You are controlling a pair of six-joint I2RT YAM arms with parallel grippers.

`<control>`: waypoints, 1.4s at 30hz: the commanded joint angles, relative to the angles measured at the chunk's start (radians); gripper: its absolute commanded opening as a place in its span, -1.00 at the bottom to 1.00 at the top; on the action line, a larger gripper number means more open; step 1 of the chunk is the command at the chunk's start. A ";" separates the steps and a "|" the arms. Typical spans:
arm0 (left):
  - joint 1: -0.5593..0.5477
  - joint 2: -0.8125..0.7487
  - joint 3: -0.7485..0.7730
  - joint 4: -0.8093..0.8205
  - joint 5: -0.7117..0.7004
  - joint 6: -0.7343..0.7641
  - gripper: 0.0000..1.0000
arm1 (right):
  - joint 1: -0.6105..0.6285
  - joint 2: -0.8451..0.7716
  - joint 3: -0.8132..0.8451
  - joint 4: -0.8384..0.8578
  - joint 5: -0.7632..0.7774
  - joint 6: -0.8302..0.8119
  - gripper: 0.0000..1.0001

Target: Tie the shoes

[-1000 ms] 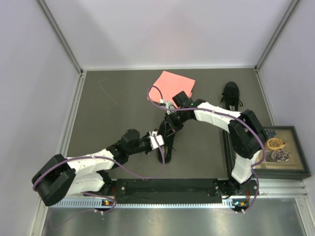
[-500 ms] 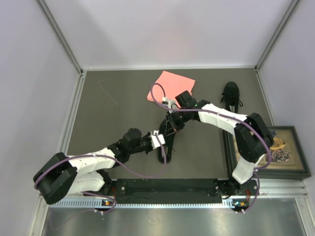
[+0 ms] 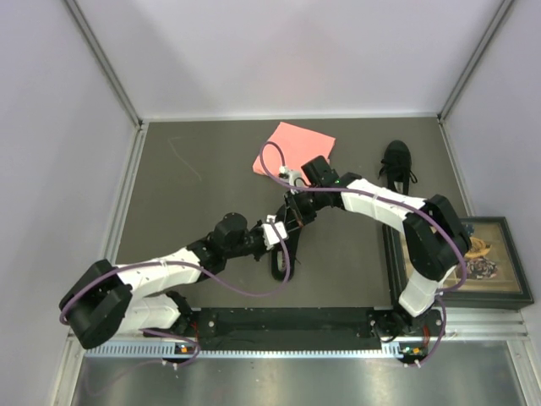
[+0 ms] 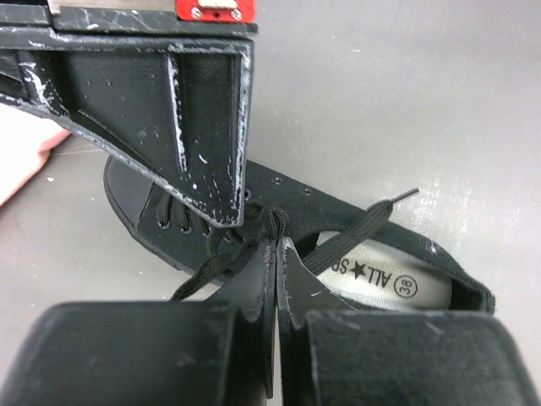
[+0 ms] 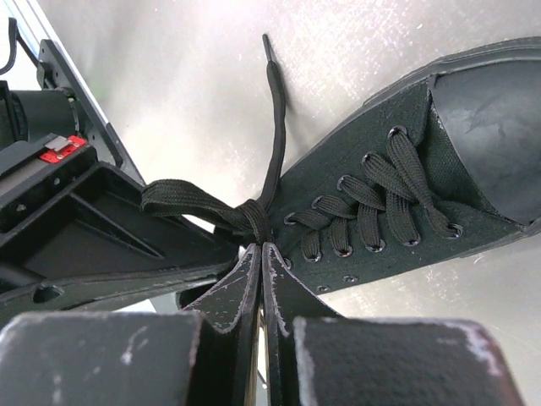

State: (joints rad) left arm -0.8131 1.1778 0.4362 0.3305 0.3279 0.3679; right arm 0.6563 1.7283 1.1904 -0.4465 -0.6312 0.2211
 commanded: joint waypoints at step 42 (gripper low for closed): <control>0.022 0.121 0.176 -0.099 -0.059 -0.253 -1.00 | -0.021 -0.050 -0.029 0.068 -0.070 0.049 -1.00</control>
State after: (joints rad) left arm -0.7918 1.2953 0.5941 0.1612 0.2619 0.1455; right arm 0.6434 1.7157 1.1645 -0.4107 -0.6777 0.2623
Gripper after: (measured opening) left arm 0.010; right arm 0.004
